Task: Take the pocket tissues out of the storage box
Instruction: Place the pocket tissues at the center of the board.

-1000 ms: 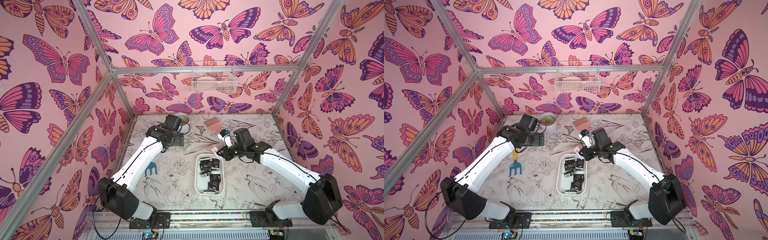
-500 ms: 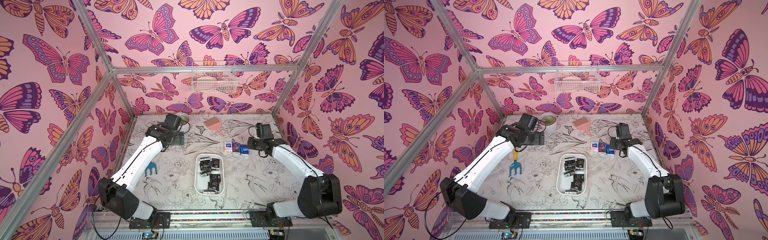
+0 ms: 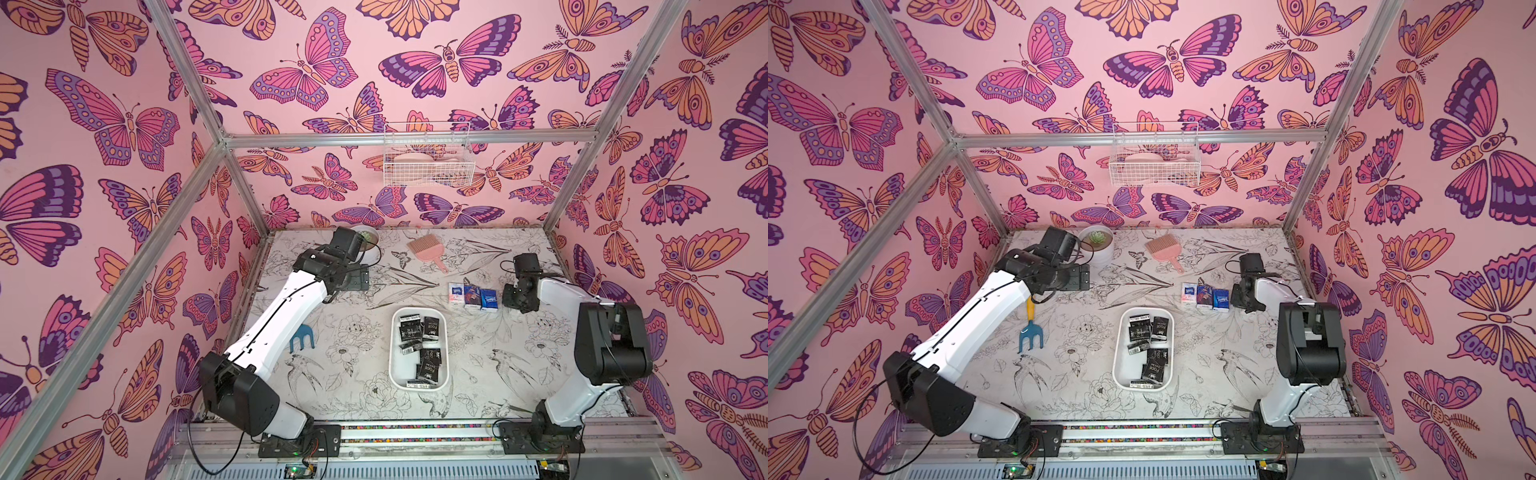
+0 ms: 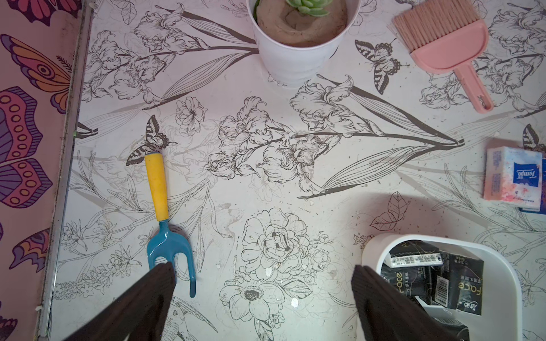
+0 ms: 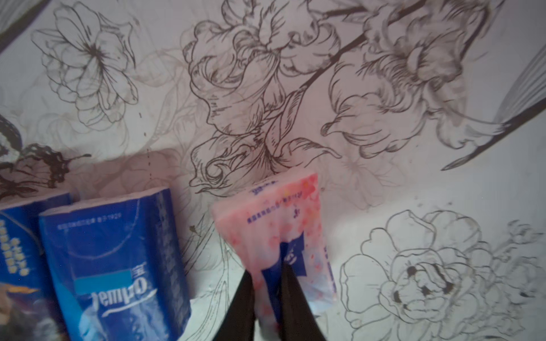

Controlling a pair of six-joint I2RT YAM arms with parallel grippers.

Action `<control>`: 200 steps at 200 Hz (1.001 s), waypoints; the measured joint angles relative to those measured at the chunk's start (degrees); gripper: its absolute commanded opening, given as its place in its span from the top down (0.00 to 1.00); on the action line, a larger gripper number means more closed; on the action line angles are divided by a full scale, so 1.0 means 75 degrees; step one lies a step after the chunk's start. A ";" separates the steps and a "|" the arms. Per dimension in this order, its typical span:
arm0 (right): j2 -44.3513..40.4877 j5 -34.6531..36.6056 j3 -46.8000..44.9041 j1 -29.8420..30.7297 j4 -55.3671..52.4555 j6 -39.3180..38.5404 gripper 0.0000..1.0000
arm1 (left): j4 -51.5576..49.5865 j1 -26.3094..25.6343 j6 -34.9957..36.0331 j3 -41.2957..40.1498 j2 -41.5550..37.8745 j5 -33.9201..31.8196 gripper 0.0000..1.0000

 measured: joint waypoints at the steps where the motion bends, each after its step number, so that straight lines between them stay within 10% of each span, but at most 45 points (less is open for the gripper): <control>1: 0.0003 -0.0012 0.0000 0.0000 0.0003 0.0003 0.77 | 0.0000 0.0000 0.0000 0.0000 0.0000 0.0000 0.00; 75: -0.0819 -0.0679 0.0125 -0.0032 -0.0268 0.0067 0.54 | 0.0000 0.0000 0.0006 0.0006 0.0003 0.0000 0.00; 200: 0.0335 -0.1457 0.0297 -0.0956 -0.0006 0.0102 0.62 | 0.0000 0.0000 0.0149 0.0012 0.0003 -0.0006 0.00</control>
